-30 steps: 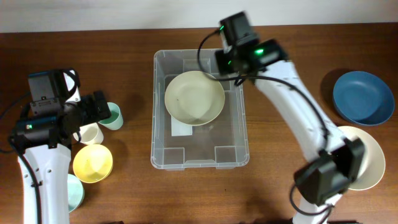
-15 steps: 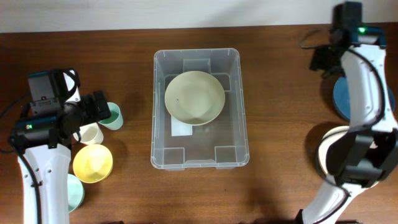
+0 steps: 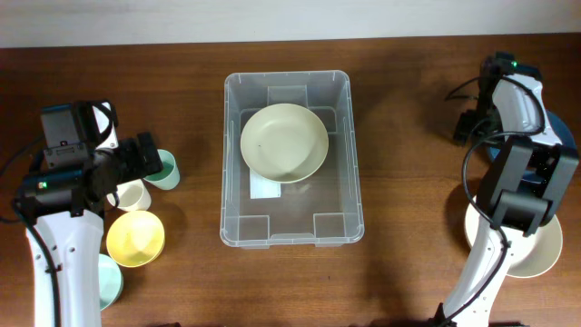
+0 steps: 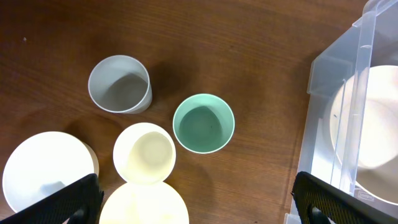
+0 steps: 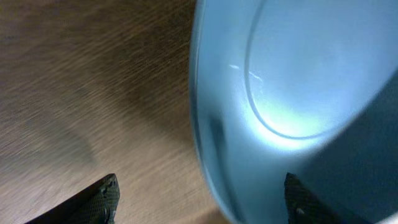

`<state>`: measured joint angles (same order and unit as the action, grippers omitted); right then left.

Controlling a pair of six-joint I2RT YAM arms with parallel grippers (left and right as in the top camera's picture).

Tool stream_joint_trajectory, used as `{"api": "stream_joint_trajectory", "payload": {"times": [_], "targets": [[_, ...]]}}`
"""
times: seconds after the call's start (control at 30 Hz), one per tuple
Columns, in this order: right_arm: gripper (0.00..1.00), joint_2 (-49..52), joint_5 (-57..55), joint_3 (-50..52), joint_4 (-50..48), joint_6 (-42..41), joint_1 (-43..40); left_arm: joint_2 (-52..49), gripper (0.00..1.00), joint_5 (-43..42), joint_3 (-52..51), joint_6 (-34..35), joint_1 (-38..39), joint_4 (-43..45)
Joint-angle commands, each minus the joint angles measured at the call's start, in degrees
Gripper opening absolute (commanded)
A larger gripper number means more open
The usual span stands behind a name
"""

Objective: Pack container
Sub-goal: 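Move the right gripper to the blue bowl and grasp its rim, then carry the blue bowl with the right gripper onto the cream bowl in the bin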

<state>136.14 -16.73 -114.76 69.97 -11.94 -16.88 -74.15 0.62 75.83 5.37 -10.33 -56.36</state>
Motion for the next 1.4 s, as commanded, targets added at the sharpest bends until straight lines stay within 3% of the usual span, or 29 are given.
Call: {"api": "stream_joint_trajectory", "payload": {"times": [0.0,0.17,0.43,0.53,0.9,1.03,1.23,1.37], "targets": [[0.78,3.3,-2.2,0.2,-0.5,-1.0,-2.8,0.0,0.99,-0.9,0.7,-0.9,-0.2,0.1],[0.70,3.9,-2.2,0.2,-1.2,-1.0,-4.5,0.0,0.99,-0.9,0.7,-0.9,-0.2,0.1],[0.15,3.9,-2.0,0.2,-2.8,-1.0,-4.9,0.0,0.99,-0.9,0.7,-0.9,-0.2,0.1],[0.04,3.8,-2.0,0.2,-3.3,-1.0,-4.9,0.0,0.99,-0.9,0.7,-0.9,-0.2,0.1],[0.04,1.4,0.6,-6.9,-0.3,0.0,-3.0,0.0,0.99,-0.9,0.7,-0.9,-0.2,0.1],[0.04,-3.0,6.5,-13.6,3.0,4.7,0.5,0.0,0.99,-0.9,0.7,-0.9,-0.2,0.1],[0.04,-12.1,10.7,-19.9,6.6,12.1,10.4,0.0,0.99,-0.9,0.7,-0.9,-0.2,0.1],[0.04,-17.8,12.7,-19.9,6.8,19.6,21.6,0.0,0.99,-0.9,0.7,-0.9,-0.2,0.1]]}}
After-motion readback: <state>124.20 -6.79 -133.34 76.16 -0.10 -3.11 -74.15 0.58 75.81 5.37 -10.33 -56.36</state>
